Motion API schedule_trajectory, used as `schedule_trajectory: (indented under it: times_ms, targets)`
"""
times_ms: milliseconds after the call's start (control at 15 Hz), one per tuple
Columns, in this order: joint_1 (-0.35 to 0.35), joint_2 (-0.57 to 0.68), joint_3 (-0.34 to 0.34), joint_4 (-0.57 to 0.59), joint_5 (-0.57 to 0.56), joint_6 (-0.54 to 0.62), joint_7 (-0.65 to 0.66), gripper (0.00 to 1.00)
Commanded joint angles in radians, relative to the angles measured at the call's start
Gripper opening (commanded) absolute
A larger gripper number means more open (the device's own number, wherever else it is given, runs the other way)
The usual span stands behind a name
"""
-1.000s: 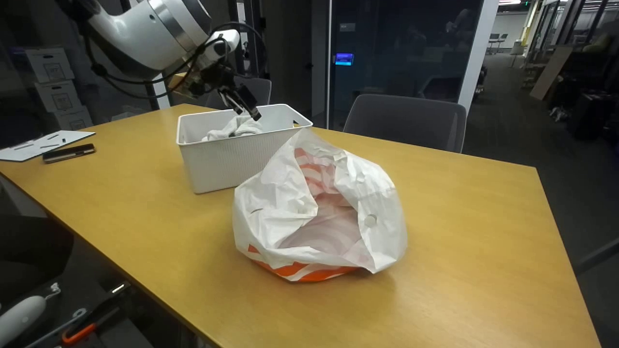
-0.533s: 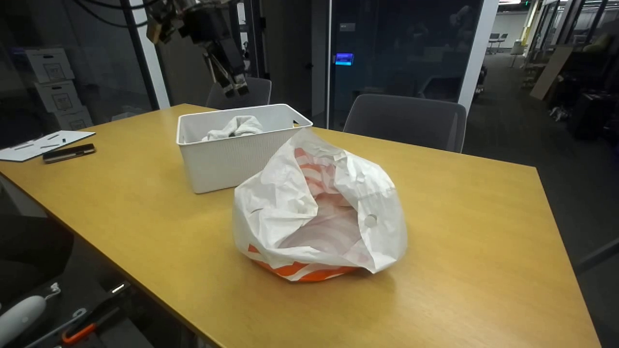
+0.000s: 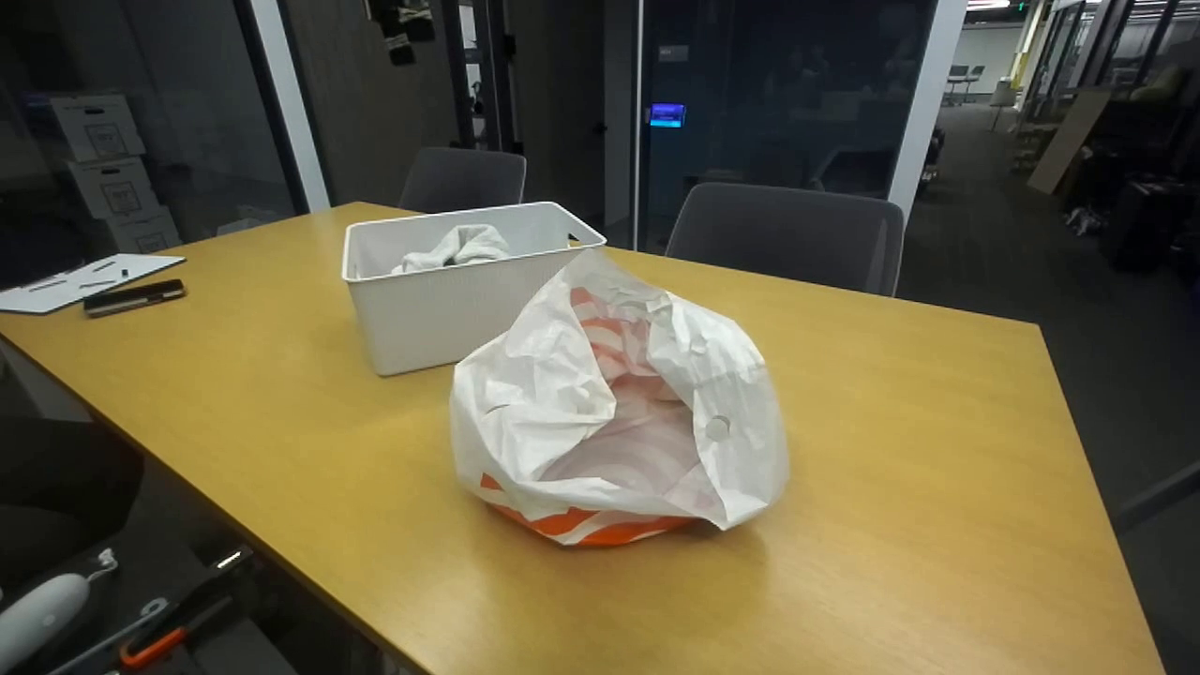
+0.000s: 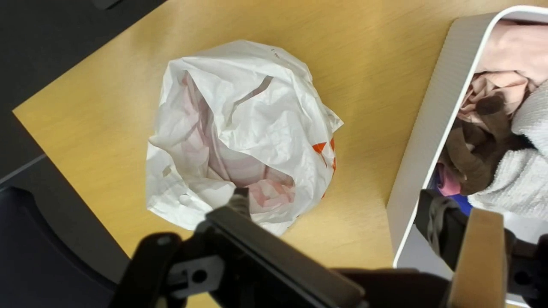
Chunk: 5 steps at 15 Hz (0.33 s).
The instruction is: Put the peach shirt, the moose toy and the white towel in the basket
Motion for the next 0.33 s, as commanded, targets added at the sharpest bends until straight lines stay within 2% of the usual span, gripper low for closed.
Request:
schedule_trajectory:
  times_ms: [0, 267]
  targets:
    - [-0.007, 0.002, 0.006, 0.002, 0.002, -0.002, -0.002, 1.0]
    - [-0.007, 0.009, 0.006, 0.002, 0.002, -0.002, -0.002, 1.0]
